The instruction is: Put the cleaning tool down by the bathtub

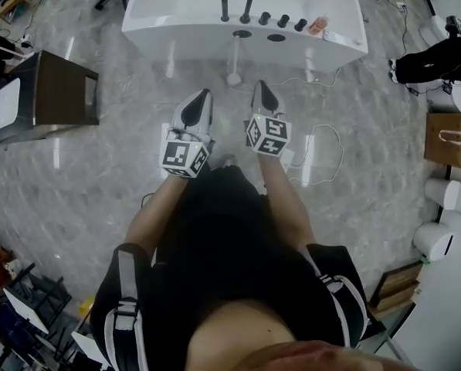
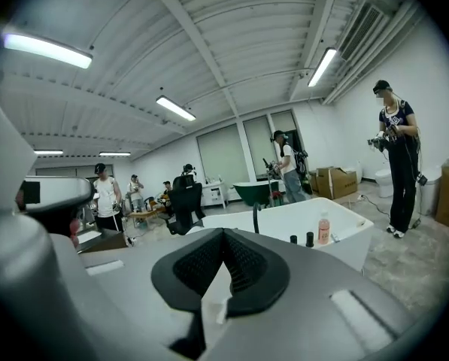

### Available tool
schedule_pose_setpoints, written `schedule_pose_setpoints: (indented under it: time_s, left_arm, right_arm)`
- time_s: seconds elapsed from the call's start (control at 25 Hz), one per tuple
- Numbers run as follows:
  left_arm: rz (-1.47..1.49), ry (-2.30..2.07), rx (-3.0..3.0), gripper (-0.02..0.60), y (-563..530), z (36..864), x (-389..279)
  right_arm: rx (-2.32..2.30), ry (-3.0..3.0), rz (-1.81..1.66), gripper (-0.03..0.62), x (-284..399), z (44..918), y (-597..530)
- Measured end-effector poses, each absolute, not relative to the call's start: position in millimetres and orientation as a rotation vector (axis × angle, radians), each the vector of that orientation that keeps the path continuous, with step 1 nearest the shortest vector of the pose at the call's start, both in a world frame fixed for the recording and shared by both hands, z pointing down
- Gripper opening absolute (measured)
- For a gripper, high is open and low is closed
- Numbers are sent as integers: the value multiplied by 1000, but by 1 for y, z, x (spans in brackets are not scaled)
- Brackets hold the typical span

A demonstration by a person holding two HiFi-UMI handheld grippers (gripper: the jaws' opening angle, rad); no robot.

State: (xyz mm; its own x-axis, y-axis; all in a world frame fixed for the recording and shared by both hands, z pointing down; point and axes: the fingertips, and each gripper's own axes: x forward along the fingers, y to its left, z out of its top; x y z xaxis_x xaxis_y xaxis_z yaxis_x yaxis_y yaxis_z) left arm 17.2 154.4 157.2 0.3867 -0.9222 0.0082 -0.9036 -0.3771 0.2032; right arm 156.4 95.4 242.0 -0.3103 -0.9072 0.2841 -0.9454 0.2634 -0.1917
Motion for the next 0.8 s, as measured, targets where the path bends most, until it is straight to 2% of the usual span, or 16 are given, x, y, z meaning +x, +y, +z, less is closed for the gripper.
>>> schedule_pose_setpoints:
  time_s: [0.4,0.8]
  left_arm:
    - [-191,-1599,2479,8,179,134,-6]
    - [-196,-1560,2553,8,186,124,-30]
  right_arm:
    - [1733,-2515,385,-2,120,171,149]
    - [1733,-2493,359,-1,95,164,168]
